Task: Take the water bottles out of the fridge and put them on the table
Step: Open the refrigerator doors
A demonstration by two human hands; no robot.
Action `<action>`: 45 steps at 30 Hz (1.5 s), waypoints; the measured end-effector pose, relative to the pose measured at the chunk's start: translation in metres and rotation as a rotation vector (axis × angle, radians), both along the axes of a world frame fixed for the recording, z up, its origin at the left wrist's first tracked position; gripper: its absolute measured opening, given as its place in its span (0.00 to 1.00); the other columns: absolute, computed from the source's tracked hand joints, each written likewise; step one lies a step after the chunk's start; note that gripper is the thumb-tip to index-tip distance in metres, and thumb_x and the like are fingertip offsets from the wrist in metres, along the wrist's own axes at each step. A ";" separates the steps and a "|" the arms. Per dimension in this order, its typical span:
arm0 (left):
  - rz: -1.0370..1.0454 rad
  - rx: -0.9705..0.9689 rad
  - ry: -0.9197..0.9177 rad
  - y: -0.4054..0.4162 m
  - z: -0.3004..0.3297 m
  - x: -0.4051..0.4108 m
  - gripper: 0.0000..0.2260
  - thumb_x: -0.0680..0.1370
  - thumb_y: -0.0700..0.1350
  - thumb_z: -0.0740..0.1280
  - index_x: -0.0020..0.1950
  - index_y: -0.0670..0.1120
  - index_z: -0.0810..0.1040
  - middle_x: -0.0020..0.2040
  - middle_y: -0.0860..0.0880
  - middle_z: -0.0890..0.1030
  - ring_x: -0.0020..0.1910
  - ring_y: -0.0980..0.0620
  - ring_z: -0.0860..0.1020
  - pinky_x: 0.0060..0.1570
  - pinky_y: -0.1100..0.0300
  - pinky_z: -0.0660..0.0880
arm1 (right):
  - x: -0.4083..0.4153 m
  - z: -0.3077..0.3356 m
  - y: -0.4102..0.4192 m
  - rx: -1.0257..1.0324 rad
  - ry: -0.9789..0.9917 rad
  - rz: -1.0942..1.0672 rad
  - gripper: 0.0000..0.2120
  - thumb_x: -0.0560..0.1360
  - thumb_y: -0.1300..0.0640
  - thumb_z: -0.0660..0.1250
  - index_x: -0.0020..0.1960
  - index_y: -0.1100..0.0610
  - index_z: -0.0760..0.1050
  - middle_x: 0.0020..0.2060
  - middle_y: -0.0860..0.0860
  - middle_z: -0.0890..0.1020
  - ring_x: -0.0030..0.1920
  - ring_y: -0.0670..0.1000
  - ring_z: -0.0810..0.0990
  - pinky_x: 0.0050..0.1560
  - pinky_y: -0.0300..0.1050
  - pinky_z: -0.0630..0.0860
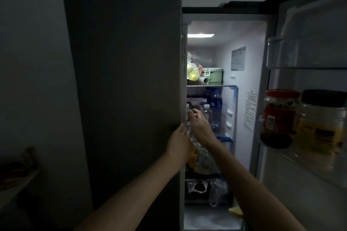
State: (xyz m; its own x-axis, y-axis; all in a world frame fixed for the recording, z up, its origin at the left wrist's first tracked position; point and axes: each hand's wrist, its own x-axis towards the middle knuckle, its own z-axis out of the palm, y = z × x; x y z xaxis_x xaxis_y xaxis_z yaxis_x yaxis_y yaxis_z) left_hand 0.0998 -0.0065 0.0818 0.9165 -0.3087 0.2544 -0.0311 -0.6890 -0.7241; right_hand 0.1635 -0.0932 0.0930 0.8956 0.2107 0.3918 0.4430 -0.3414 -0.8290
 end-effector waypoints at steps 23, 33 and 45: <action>-0.024 0.196 -0.080 0.017 -0.002 0.001 0.23 0.79 0.51 0.64 0.70 0.41 0.71 0.74 0.40 0.69 0.76 0.42 0.63 0.76 0.45 0.50 | 0.065 0.008 0.050 0.470 0.270 0.215 0.44 0.64 0.17 0.55 0.49 0.57 0.82 0.45 0.56 0.86 0.50 0.58 0.85 0.56 0.61 0.80; -0.144 0.117 -0.128 0.032 -0.014 -0.019 0.23 0.80 0.51 0.64 0.71 0.41 0.70 0.74 0.39 0.68 0.75 0.41 0.63 0.75 0.45 0.51 | 0.049 0.021 0.044 0.454 0.254 0.304 0.39 0.69 0.22 0.50 0.50 0.55 0.78 0.50 0.58 0.83 0.53 0.59 0.83 0.60 0.59 0.78; -0.215 0.069 -0.065 0.018 0.004 -0.049 0.15 0.75 0.52 0.69 0.56 0.44 0.80 0.58 0.42 0.81 0.60 0.44 0.76 0.64 0.47 0.70 | 0.040 0.026 0.049 0.457 0.278 0.344 0.33 0.80 0.32 0.45 0.64 0.56 0.73 0.57 0.55 0.78 0.59 0.56 0.77 0.65 0.57 0.73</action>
